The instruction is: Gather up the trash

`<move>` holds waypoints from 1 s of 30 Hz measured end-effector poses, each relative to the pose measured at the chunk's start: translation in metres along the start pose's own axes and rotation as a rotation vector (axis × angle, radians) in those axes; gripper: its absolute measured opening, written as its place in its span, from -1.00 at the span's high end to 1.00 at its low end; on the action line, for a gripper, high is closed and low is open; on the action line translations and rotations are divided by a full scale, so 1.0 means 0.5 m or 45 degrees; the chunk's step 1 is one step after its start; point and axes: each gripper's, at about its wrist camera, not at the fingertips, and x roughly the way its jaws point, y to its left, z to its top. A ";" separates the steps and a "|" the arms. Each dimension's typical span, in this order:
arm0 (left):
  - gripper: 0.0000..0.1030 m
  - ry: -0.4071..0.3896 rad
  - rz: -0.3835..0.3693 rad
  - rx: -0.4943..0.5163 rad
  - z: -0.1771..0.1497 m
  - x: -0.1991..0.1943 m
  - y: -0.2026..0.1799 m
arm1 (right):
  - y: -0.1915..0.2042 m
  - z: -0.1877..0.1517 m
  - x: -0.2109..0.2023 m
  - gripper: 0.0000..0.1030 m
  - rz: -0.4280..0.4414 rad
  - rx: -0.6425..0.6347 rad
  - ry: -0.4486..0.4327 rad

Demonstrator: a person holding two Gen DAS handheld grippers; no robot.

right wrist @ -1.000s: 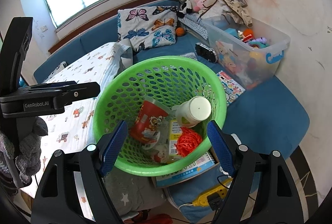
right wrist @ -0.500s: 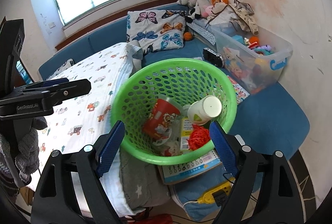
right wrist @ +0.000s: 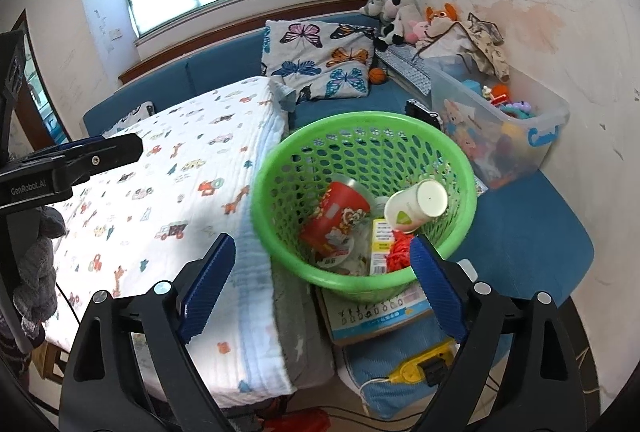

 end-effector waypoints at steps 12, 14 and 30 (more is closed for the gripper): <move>-0.86 -0.099 0.066 0.010 -0.064 -0.110 0.058 | 0.064 -0.016 -0.035 -0.74 0.030 -0.008 -0.028; -0.86 -0.111 0.075 0.003 -0.074 -0.125 0.069 | 0.076 -0.020 -0.042 -0.75 0.029 -0.016 -0.034; -0.86 -0.223 0.225 -0.079 -0.151 -0.194 0.145 | 0.159 -0.042 -0.067 -0.83 -0.003 -0.113 -0.073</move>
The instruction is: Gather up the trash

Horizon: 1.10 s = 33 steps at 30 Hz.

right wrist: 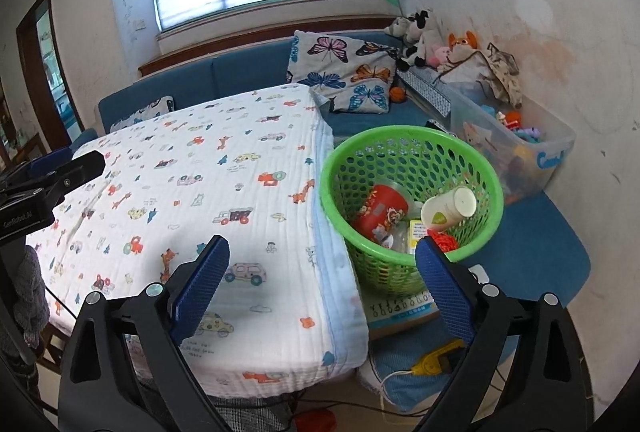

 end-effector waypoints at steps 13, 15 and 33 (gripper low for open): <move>-0.86 -0.008 0.081 -0.068 -0.025 -0.013 0.038 | 0.019 -0.002 -0.004 -0.85 0.020 -0.001 -0.009; -0.86 -0.013 0.089 -0.068 -0.026 -0.015 0.038 | 0.018 -0.001 -0.006 -0.86 0.022 0.003 -0.011; -0.86 -0.013 0.103 -0.070 -0.035 -0.025 0.042 | 0.031 -0.002 -0.010 -0.86 0.032 -0.004 -0.009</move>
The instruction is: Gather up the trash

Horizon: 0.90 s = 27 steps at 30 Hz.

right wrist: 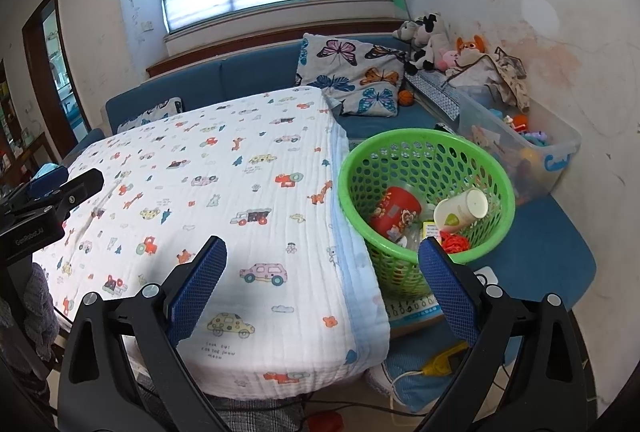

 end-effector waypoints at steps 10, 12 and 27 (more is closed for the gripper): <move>-0.86 -0.003 0.008 -0.003 -0.001 0.000 0.002 | 0.006 0.000 0.002 -0.86 0.000 -0.007 0.002; -0.86 -0.001 0.006 -0.004 -0.001 0.000 0.002 | 0.005 0.000 0.002 -0.86 0.002 -0.003 0.001; -0.86 -0.002 0.005 -0.006 -0.002 0.000 0.005 | 0.009 -0.001 0.003 -0.86 0.003 -0.006 0.004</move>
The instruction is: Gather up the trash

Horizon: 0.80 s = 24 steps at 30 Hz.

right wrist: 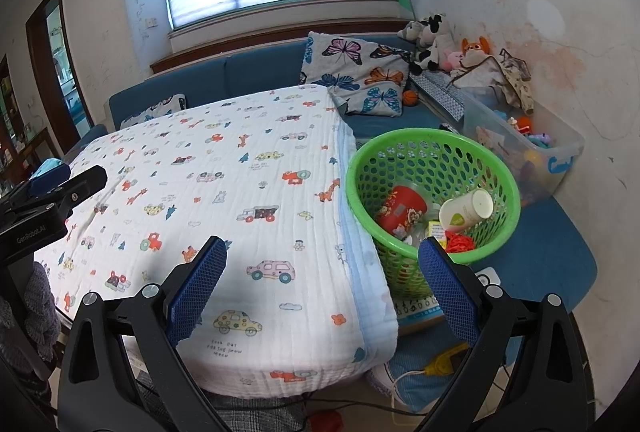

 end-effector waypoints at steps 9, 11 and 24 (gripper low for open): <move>-0.86 -0.001 -0.001 0.002 -0.003 -0.002 -0.004 | 0.000 0.000 0.000 -0.86 0.002 -0.001 -0.003; -0.86 -0.002 -0.001 0.003 -0.003 -0.002 -0.006 | 0.002 -0.001 0.001 -0.86 0.001 0.000 -0.003; -0.86 -0.002 -0.007 0.012 -0.004 0.001 -0.019 | 0.007 -0.004 0.003 -0.86 0.013 0.005 -0.001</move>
